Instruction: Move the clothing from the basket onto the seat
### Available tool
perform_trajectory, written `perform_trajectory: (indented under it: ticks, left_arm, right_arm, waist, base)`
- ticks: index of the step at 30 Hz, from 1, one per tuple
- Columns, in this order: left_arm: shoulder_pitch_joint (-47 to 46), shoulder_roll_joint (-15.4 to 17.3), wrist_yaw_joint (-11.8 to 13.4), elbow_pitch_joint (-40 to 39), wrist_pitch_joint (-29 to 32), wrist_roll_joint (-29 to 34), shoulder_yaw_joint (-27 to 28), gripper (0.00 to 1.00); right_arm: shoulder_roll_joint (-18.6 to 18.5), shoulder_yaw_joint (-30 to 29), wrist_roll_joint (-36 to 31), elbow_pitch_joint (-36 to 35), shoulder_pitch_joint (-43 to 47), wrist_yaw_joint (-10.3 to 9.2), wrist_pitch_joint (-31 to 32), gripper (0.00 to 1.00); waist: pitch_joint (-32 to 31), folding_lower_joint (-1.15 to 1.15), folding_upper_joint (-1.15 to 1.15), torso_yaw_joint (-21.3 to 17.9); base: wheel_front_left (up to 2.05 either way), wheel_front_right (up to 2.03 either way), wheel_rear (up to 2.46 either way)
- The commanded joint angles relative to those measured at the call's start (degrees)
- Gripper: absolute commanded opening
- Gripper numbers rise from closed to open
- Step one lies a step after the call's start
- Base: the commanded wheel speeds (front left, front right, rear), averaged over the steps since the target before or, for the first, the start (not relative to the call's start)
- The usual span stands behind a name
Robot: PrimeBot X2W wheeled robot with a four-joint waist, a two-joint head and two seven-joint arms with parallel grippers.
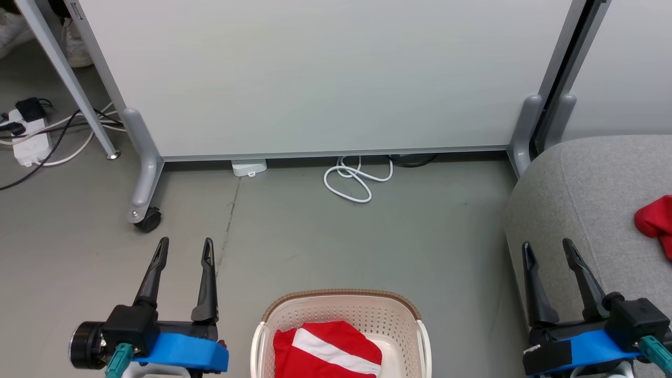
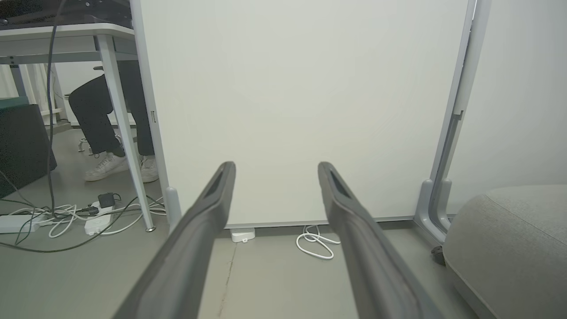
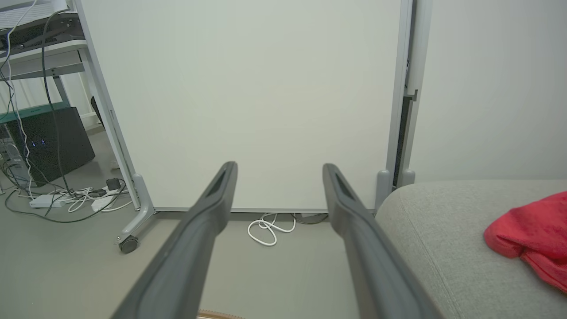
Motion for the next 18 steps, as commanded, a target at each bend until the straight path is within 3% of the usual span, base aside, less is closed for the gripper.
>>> perform_trajectory:
  ticks: [1, 9, 18]
  left_arm:
    - [-0.87, -0.09, -0.32, 0.11, -0.14, 0.18, -0.28, 1.00]
    - [-4.31, 0.96, -0.97, 2.11, -0.14, 1.15, -3.36, 1.00]
    - [-12.15, 3.92, -1.20, 8.73, -0.15, -0.33, -12.93, 1.00]
  right_arm:
    - [0.07, 0.07, 0.36, 0.13, -0.61, 0.01, -0.03, 1.00]
    - [0.06, 1.14, 0.43, -0.17, -2.35, 0.01, -0.03, 1.00]
    - [0.04, 2.78, -0.73, -1.29, -6.50, 0.02, -0.02, 1.00]
  waist:
    - [0.13, 0.00, 0.00, -0.06]
    - [1.91, 0.00, 0.00, -1.53]
    - [6.40, 0.00, 0.00, -4.15]
  base:
    - [0.00, 0.00, 0.00]
    - [0.00, 0.00, 0.00]
    - [0.00, 0.00, 0.00]
